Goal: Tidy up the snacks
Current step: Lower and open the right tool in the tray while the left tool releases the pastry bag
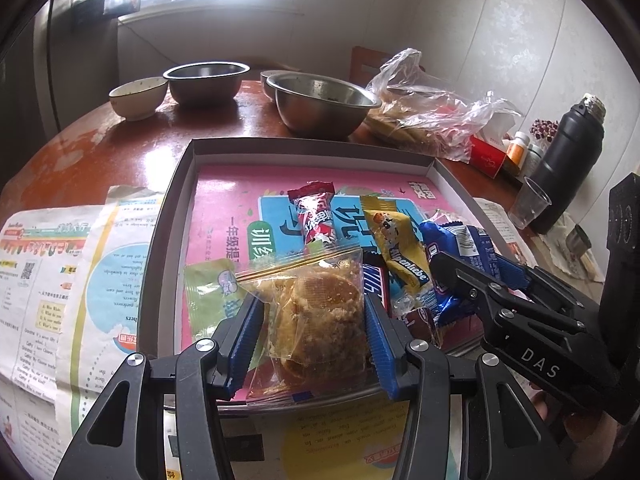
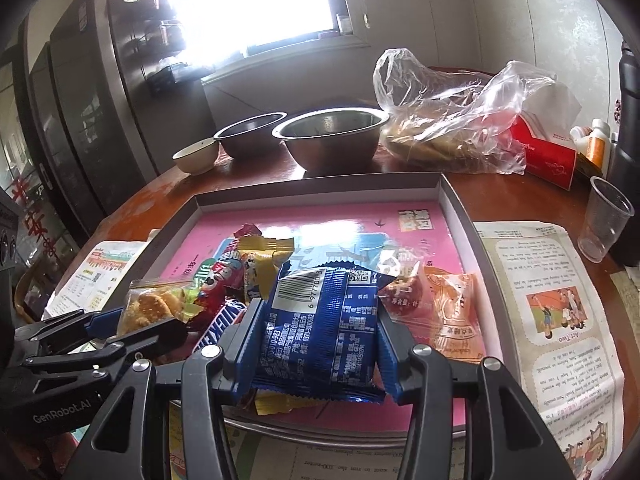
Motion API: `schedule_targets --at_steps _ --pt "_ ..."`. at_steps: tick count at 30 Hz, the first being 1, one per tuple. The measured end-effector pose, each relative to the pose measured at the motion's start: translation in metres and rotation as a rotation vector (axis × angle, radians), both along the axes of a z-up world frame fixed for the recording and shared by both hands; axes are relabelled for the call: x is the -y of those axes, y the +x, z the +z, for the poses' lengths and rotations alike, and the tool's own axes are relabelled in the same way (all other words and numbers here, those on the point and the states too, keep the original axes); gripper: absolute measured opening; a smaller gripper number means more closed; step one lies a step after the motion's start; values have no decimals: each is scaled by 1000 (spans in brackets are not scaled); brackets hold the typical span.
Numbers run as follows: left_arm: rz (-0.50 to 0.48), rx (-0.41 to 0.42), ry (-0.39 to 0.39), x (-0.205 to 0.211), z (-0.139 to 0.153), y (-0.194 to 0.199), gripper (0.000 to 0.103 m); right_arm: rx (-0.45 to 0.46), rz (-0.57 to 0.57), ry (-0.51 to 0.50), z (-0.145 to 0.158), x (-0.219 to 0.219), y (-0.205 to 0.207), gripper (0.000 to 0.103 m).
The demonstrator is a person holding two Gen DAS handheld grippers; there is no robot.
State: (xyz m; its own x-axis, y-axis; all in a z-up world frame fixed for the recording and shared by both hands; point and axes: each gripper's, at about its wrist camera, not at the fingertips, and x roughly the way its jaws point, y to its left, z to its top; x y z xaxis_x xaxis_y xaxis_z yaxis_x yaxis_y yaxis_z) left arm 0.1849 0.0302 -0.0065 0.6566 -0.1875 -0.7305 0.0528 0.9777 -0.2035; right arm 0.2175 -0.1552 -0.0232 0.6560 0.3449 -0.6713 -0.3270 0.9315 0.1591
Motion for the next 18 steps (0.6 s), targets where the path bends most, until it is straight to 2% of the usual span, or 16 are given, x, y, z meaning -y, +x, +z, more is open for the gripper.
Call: schedule_targets --at_steps 18 --pt "-4 6 -12 0 3 -5 52 -2 -5 -9 1 -2 -9 51"
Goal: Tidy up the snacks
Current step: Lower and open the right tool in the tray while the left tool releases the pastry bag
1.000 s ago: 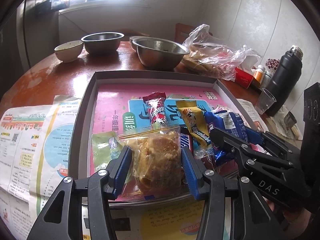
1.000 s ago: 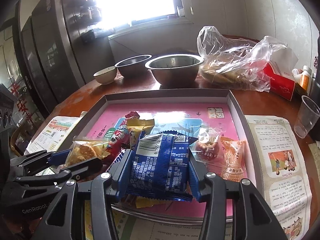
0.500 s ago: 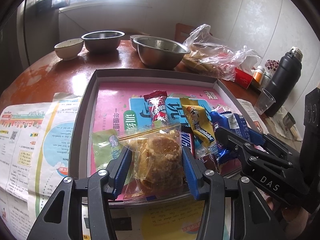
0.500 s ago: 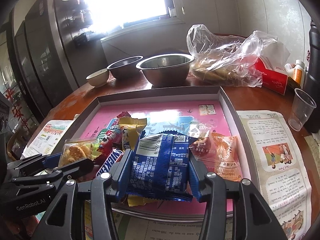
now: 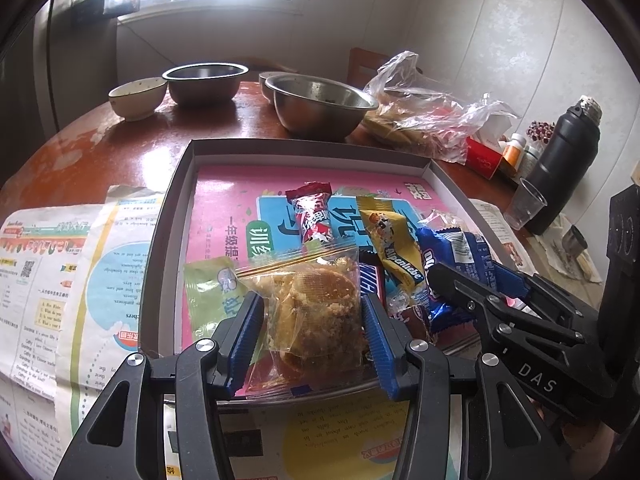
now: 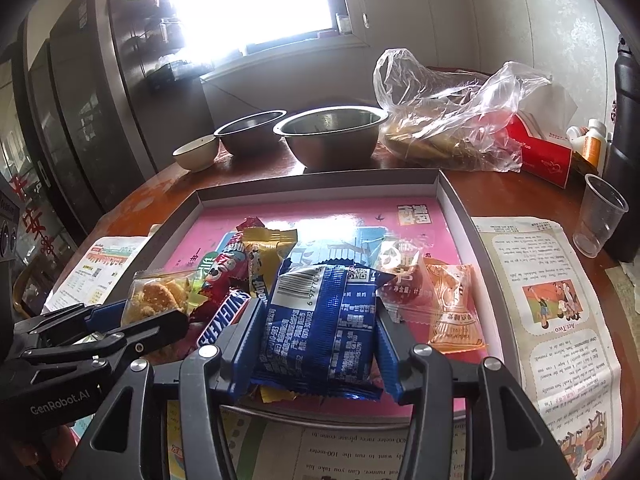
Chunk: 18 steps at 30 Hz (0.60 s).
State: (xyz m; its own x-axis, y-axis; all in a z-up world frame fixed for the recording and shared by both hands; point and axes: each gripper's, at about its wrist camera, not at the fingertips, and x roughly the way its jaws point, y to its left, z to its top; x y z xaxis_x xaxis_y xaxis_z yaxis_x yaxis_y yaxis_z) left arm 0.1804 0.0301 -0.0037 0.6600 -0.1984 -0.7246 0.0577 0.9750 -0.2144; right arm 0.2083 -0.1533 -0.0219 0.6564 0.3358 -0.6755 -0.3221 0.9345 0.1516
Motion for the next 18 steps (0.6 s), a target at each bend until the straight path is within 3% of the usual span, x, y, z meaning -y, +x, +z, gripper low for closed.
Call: schedule_targets --at_steps 18 --pt "3 4 -8 -1 1 -1 52 12 -16 10 6 6 -4 68"
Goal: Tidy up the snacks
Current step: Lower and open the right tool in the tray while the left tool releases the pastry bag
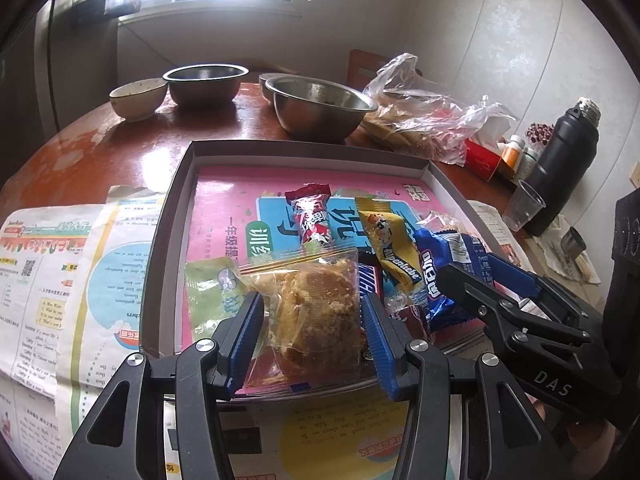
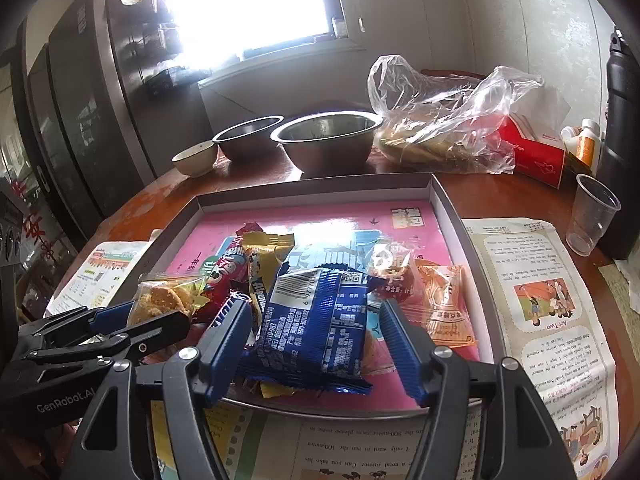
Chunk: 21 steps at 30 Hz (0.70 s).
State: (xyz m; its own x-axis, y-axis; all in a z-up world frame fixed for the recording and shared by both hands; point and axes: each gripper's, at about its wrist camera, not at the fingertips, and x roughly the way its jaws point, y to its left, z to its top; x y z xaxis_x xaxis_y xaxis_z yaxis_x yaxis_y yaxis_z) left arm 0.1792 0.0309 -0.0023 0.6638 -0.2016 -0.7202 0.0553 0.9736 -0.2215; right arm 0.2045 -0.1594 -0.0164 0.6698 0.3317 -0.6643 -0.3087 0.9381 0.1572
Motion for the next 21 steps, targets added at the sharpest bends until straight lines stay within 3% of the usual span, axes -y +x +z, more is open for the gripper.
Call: schedule_targets --at_steps 9,12,21 --pt "3 8 -3 1 2 -1 53 -2 -20 2 0 8 -3 73" --pt "10 8 7 1 3 -1 60 -1 -22 3 2 9 -4 73" --pt "6 10 22 2 3 0 67 4 -23 -4 5 7 -6 76"
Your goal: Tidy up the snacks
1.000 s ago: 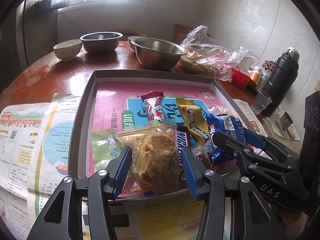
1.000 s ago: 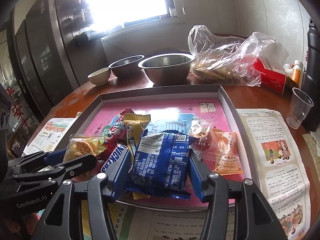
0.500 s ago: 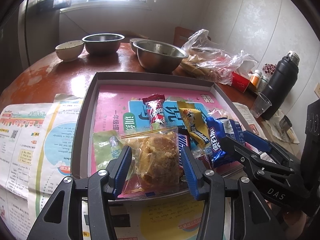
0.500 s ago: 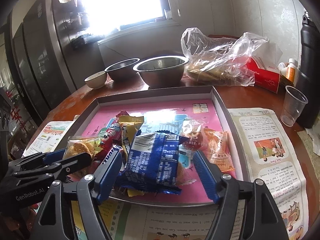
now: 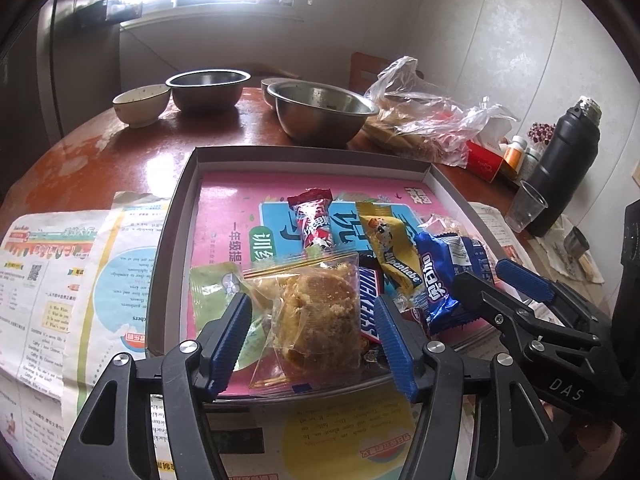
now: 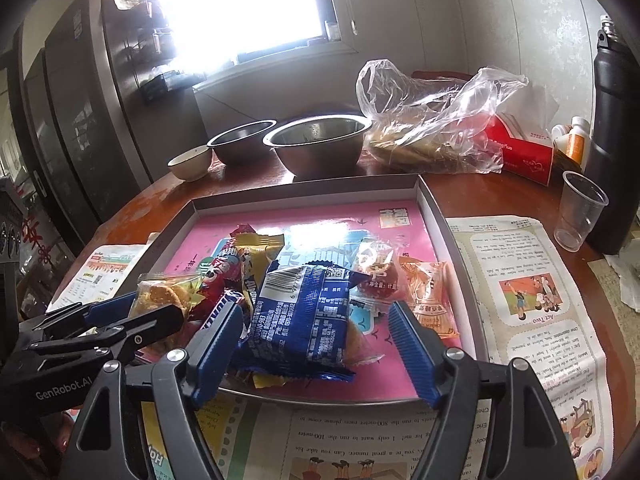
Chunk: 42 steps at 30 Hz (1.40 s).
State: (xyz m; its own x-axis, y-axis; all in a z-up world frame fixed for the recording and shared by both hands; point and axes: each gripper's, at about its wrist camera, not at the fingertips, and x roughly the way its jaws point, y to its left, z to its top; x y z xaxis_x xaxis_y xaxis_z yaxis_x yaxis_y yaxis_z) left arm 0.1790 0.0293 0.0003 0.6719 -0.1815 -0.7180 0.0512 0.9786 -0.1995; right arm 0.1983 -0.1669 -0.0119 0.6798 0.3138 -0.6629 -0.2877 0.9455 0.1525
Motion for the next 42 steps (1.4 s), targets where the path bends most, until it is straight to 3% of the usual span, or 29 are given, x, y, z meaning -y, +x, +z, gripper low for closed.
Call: schedule_targets --at_steps 13,29,42 --pt "11 37 14 -1 10 -6 78 16 -12 5 7 3 -4 79" --pt "55 68 36 -6 26 -19 80 59 -32 20 21 11 -12 83" --pt "77 63 106 7 28 -45 82 99 -5 32 29 16 -40 91"
